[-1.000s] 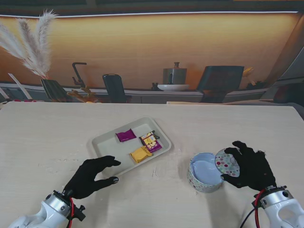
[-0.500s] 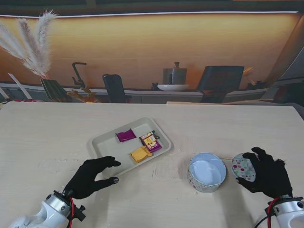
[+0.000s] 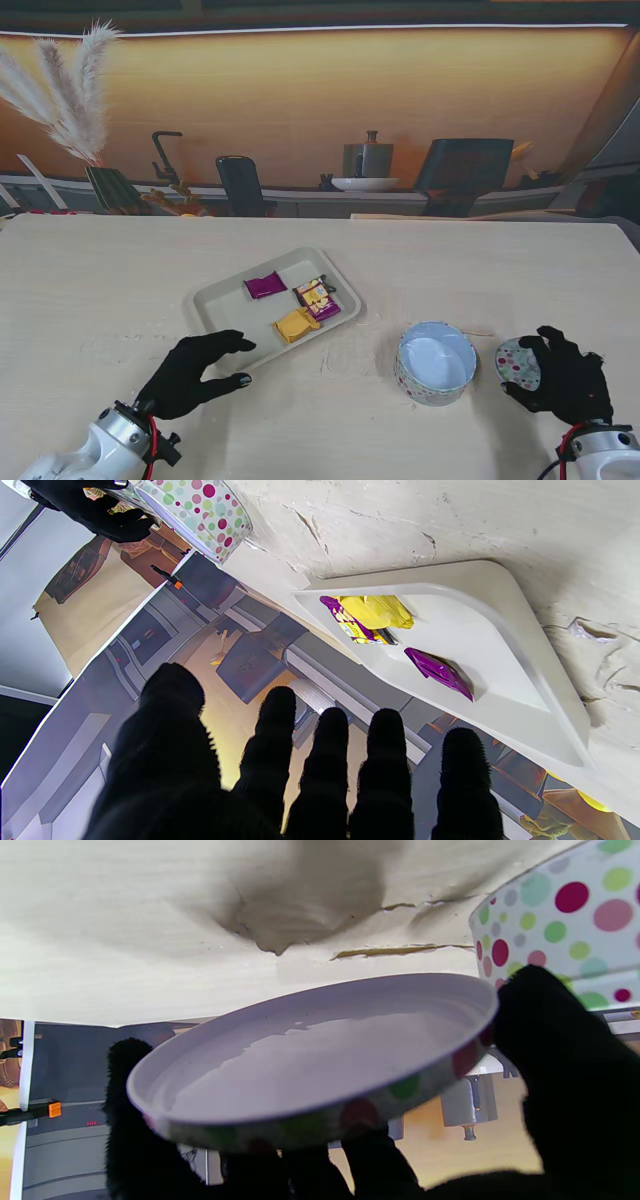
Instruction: Pour cookies into a cookie box
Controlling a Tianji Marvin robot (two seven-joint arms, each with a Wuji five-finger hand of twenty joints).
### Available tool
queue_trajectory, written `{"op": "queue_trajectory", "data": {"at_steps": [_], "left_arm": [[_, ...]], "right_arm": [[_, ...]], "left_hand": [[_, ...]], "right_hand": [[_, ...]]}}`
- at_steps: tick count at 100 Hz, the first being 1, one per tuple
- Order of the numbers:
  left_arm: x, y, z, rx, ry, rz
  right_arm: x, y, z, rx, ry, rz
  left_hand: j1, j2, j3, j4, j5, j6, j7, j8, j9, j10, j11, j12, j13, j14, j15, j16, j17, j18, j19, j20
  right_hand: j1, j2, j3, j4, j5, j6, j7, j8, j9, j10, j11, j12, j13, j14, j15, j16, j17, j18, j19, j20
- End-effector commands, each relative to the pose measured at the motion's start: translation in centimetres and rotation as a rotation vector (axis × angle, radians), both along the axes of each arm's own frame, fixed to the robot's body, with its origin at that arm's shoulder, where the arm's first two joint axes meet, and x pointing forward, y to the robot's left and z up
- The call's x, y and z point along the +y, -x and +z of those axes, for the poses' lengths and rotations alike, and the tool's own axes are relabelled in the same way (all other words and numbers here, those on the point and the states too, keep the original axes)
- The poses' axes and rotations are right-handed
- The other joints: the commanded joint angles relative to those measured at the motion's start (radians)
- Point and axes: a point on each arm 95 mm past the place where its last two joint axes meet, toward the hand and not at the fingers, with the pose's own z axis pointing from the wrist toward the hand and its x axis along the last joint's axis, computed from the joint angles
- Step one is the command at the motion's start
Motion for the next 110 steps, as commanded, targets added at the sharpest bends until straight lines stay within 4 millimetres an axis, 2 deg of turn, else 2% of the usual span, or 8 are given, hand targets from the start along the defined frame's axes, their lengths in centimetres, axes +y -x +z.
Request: {"op": "queue_trajectory", "data": {"at_steps": [1,40,81,86,90,92,110], "left_arm": [[-0.3,0.2,-0.1,0.015,-0.002,-0.009],[-0.2,0.2,-0.1,0.015,-0.004,-0.009],[-0.1,0.2,0.0,0.009,-0.003,-0.006],[-0.1,0.3,0.0,0.01,-0.003,-0.006],[-0.1,0.3,0.0,0.009,-0.004,-0.006],[-0.1,0.3,0.0,0.009,-0.004,-0.006],[0.0,0.3,0.0,0.009,-0.003,-0.006]], "right_arm": [[0.1,-0.1,-0.6,0.018,-0.01,-0.01],[0.6,-1.3,-2.8,0.027,-0.016,-0.024],[0.9,-1.8,-4.2,0.056,0.031,-0.018],[0.9,-1.8,-4.4,0.063,0.031,-0.019],[0.9,-1.8,-4.7,0.07,0.031,-0.022],[0.9,-1.8,-4.8,0.073,0.031,-0.023],[1.0,-1.7,-5.6,0.095,0.025,-0.03]], "left_hand": [[0.001,0.045,-0.018,0.011,0.014,-0.021,0.012,0.011,0.006,-0.003,0.001,0.011,0.008,0.002,0.011,0.018,-0.002,0.003,0.007,0.007],[0.003,0.046,-0.017,0.011,0.016,-0.019,0.013,0.012,0.005,-0.002,0.001,0.012,0.007,0.001,0.011,0.019,-0.001,0.003,0.007,0.006],[0.004,0.046,-0.017,0.011,0.019,-0.018,0.015,0.013,0.005,0.0,0.003,0.012,0.009,0.003,0.014,0.02,0.001,0.002,0.008,0.005],[0.003,0.046,-0.018,0.011,0.02,-0.018,0.015,0.013,0.007,-0.001,0.004,0.012,0.008,0.004,0.014,0.02,0.001,0.002,0.008,0.004],[0.003,0.047,-0.018,0.011,0.021,-0.02,0.015,0.013,0.008,-0.002,0.004,0.013,0.01,0.003,0.015,0.02,0.002,0.003,0.008,0.005],[0.003,0.048,-0.018,0.011,0.022,-0.021,0.016,0.013,0.007,-0.002,0.004,0.013,0.008,0.004,0.014,0.02,0.002,0.002,0.009,0.004],[0.005,0.047,-0.017,0.011,0.024,-0.018,0.016,0.013,0.01,0.0,0.005,0.013,0.011,0.004,0.016,0.02,0.002,0.004,0.009,0.003]], "right_hand": [[0.144,0.028,0.19,0.036,0.028,-0.003,0.032,0.022,0.009,0.005,0.019,0.008,0.025,-0.023,0.019,0.017,0.073,-0.137,0.222,0.053],[0.159,0.021,0.211,0.032,0.041,-0.034,0.197,0.194,0.017,0.002,0.063,0.025,0.028,-0.026,0.05,0.032,0.102,-0.181,0.245,0.01],[0.176,0.035,0.222,0.03,0.069,-0.06,0.3,0.297,0.035,-0.012,0.102,0.04,0.032,-0.027,0.073,0.043,0.12,-0.214,0.264,-0.018],[0.183,0.023,0.214,0.007,0.08,-0.067,0.312,0.294,0.041,-0.016,0.106,0.042,0.03,-0.028,0.072,0.042,0.118,-0.216,0.262,-0.025],[0.191,0.017,0.213,-0.019,0.087,-0.073,0.327,0.27,0.042,-0.016,0.106,0.042,0.027,-0.027,0.07,0.041,0.115,-0.22,0.26,-0.035],[0.194,0.016,0.212,-0.03,0.085,-0.075,0.353,0.233,0.043,-0.017,0.107,0.043,0.026,-0.027,0.069,0.041,0.113,-0.221,0.262,-0.051],[0.207,0.025,0.201,-0.052,0.094,-0.076,0.374,0.205,0.045,-0.021,0.11,0.044,-0.002,-0.028,0.039,0.027,0.069,-0.25,0.206,-0.091]]}}
